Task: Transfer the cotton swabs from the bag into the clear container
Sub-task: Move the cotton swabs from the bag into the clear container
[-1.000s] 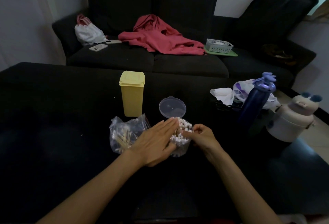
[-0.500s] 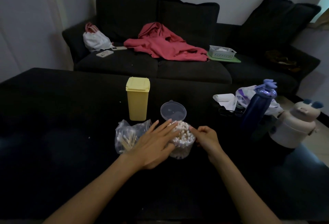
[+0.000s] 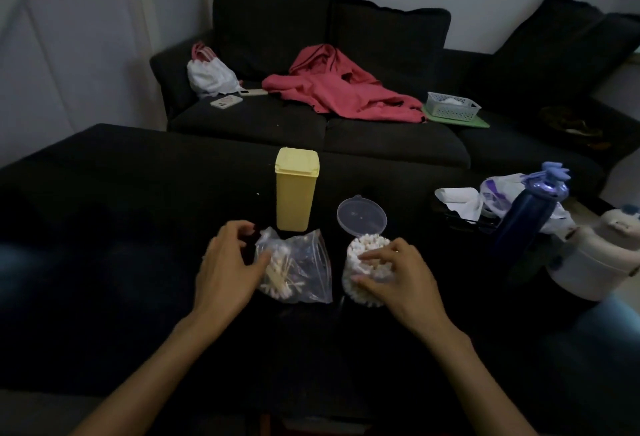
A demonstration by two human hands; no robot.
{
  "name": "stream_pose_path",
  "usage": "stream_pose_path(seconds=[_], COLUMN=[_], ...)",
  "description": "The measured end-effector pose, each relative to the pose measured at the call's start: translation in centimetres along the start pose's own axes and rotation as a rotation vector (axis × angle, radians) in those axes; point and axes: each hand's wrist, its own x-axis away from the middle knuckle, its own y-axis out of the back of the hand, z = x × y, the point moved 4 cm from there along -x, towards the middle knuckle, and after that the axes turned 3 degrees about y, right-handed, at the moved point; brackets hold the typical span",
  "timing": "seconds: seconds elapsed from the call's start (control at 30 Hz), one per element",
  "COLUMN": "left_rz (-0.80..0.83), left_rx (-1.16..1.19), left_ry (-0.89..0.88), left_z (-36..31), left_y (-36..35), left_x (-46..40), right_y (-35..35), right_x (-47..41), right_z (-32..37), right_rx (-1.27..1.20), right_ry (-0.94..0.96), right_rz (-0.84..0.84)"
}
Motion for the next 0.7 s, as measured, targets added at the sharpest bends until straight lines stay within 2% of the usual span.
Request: stream_pose_path(seconds=[0.13,0.2,0.27,0.37,0.43,0.53,0.7], left_rz=[0.254,0.382,0.444,0.505,0.53,0.577,0.719], left_rx=[0.099,0.072,0.023,0.099,0.222,0.305,0.347], left_ry=[0.297,0.33,0.309,0.328,0.353,0.353,0.381], left_z=[1.8,2.3,2.6,2.3,1.4,0.1,-0.2], left_y=[-1.4,-2.4,-2.9,-3.1,-2.9,-2.4,-2.5], left_x=[-0.8,-0.5,-0.3,-0.6,-0.7,-0.4,0.6], right_y=[-0.5,-0.4,-0.2,-0.1,-0.4,-1.1,-2.1], right_x=[-0.5,-0.8,-0.8,-0.5,-0.3,-0.6,-0.5], right_z=[-0.7,-0.9,-0.3,1.5,2.3,2.6,2.3], right_rx=[0.018,0.066,0.112,-0.019,-0.204,-0.436,-0.542], right_ry=[-0.03,-0.043,0.011,0.123,0.118,0.008,-0.066], right_rz=[-0.053,-0.083,-0.145,-0.195,-0.152,0.015,0.249])
